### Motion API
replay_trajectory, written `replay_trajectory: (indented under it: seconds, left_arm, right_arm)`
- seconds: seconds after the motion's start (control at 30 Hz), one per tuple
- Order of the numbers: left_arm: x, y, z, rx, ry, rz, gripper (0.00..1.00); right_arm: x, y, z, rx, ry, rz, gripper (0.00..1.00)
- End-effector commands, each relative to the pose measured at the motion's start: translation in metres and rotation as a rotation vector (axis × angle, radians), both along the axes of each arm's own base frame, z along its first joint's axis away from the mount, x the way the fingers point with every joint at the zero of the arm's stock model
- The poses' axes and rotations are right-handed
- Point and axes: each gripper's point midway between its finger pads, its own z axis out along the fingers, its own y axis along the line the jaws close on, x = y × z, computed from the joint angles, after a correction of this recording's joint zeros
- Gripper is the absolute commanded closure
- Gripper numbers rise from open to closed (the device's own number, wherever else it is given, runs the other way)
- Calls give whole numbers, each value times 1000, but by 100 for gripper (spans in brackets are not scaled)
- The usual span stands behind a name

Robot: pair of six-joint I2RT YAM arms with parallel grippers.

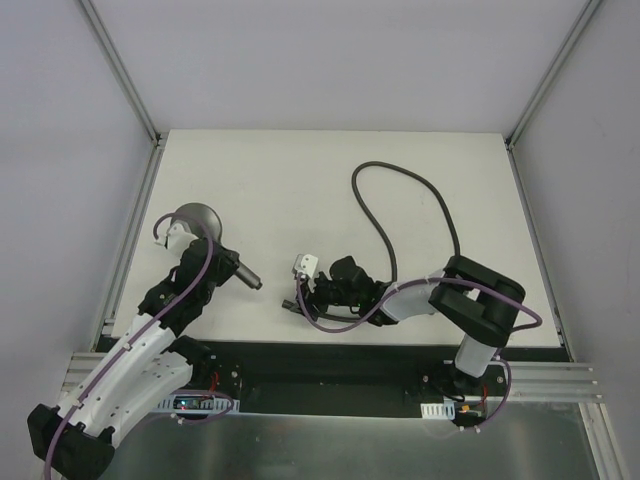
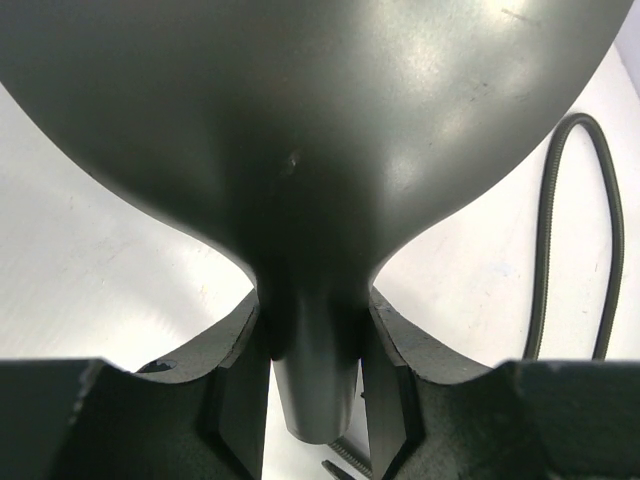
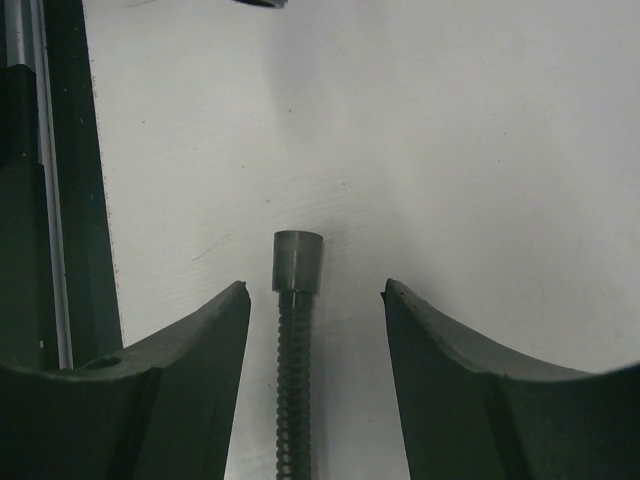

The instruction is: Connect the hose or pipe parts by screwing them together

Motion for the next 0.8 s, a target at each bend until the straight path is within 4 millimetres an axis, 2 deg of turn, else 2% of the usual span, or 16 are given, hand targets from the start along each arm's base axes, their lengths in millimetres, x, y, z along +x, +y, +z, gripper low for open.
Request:
replay_trajectory:
  seconds: [0.0,0.2,0.5,0.6,0.67,0.7,0.73,0.77]
  left_arm:
    - [0,0,2,-42,-4,8,100]
    - [-1,0,-3,-65,18,8,100]
    - [-2,-3,-2,-104,31,1,100]
    - [-4,-7,-2,-141,48,-6,100]
    - [-4,-10,-2,-159,55,-10,100]
    - [-4,-11,-1,-160,55,-15,100]
    - [-4,-11,-1,-160,56,-15,100]
    - [-4,-11,0,-168,57,-13,100]
  right_arm:
    - [0,29,27,131,-104,77,43]
    - [-2,34,13,136,-122,110,46]
    - [-9,36,-6,106,-163,136,57]
    - [-11,36,-9,95,-185,139,75]
    - [-9,38,0,121,-212,126,82]
    - [-9,36,2,127,-219,116,90]
    - [-8,39,17,162,-248,108,94]
    - [-4,37,24,169,-275,81,96]
